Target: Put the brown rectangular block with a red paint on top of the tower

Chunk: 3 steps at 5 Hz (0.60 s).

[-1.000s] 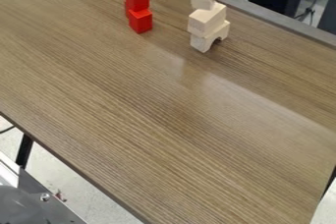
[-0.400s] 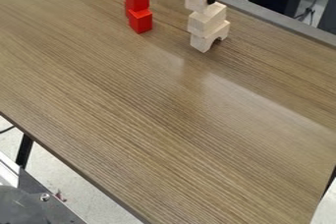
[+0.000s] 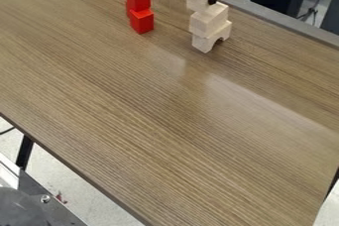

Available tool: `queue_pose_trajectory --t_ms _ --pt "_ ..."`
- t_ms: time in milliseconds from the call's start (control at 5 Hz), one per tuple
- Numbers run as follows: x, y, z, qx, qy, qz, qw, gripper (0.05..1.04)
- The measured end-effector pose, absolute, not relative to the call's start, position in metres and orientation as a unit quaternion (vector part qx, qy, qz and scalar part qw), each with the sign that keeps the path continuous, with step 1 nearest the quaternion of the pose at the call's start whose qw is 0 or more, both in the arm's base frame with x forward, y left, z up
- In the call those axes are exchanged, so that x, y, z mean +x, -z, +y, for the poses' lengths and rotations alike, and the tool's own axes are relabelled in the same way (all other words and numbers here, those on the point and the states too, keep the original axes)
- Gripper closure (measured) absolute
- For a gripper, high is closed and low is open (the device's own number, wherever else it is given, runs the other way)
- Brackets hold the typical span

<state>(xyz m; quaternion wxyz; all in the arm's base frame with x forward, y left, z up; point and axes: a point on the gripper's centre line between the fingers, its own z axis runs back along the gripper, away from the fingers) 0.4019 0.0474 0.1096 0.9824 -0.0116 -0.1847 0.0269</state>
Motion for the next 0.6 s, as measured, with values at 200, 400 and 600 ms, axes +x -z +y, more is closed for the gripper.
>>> queue_pose_trajectory --t_ms 200,400,600 --pt "0.4026 -0.1048 0.0470 -0.009 -0.023 -0.181 0.983 0.571" --pt "0.4038 -0.1027 0.0460 -0.005 -0.018 -0.181 0.983 0.571" --pt "0.4031 -0.0992 0.0438 -0.003 -0.012 -0.179 0.984 0.571"
